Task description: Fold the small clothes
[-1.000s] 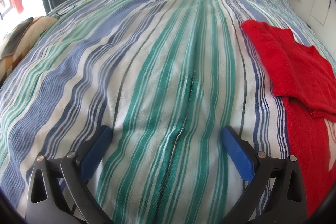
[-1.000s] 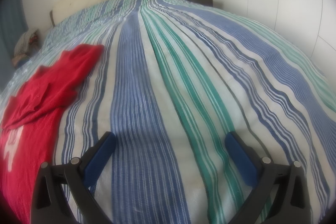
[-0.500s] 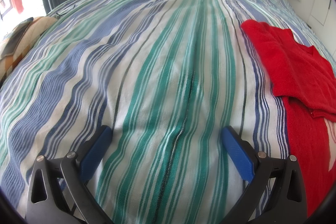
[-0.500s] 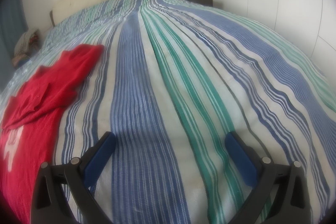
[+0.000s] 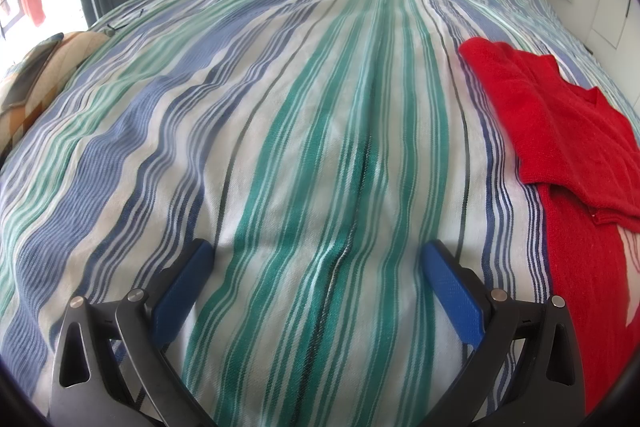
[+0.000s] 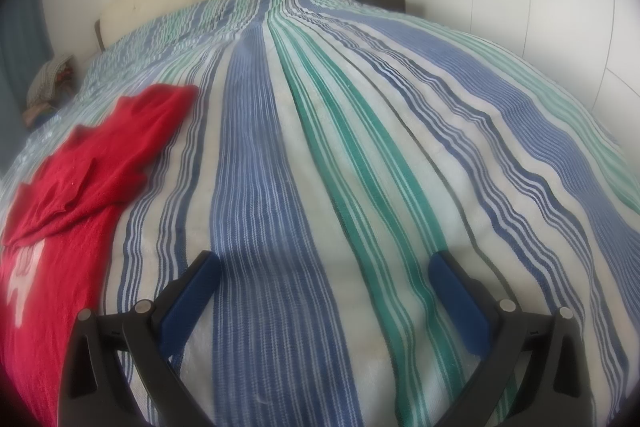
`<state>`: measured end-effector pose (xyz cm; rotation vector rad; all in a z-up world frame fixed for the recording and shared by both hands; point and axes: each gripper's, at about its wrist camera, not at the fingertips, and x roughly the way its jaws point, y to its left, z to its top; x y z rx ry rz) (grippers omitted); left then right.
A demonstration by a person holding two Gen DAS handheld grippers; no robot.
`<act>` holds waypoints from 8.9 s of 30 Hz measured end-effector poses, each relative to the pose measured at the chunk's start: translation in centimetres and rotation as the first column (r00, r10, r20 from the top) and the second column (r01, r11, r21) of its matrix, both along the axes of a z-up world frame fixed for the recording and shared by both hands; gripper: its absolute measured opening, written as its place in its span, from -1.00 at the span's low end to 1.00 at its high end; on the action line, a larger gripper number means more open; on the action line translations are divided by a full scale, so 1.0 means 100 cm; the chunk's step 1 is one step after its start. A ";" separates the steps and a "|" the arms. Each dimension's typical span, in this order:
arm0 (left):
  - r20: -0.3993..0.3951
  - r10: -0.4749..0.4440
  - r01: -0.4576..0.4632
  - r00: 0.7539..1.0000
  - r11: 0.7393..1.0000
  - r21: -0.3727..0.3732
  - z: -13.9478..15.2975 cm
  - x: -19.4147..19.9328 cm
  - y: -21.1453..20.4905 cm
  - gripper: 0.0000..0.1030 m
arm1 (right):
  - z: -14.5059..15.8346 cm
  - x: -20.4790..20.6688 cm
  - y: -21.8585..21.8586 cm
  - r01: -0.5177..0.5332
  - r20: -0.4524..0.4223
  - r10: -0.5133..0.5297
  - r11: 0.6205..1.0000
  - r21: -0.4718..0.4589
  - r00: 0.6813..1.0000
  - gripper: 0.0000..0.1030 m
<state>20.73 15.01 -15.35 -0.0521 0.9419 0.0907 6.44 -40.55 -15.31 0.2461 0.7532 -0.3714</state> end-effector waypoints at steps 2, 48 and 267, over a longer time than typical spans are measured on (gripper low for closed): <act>0.000 0.000 0.000 1.000 1.000 0.000 0.000 0.000 0.000 0.99 | 0.000 0.000 0.000 0.000 0.000 0.000 1.000 0.000 1.000 0.99; 0.000 0.000 0.000 1.000 1.000 0.000 0.000 0.000 0.000 0.99 | 0.000 0.000 0.000 0.000 0.001 0.000 1.000 0.000 1.000 0.99; -0.107 -0.251 0.247 0.962 0.968 -0.048 0.021 -0.109 -0.009 0.98 | 0.055 -0.109 0.093 -0.320 -0.037 0.334 0.924 0.208 0.942 0.99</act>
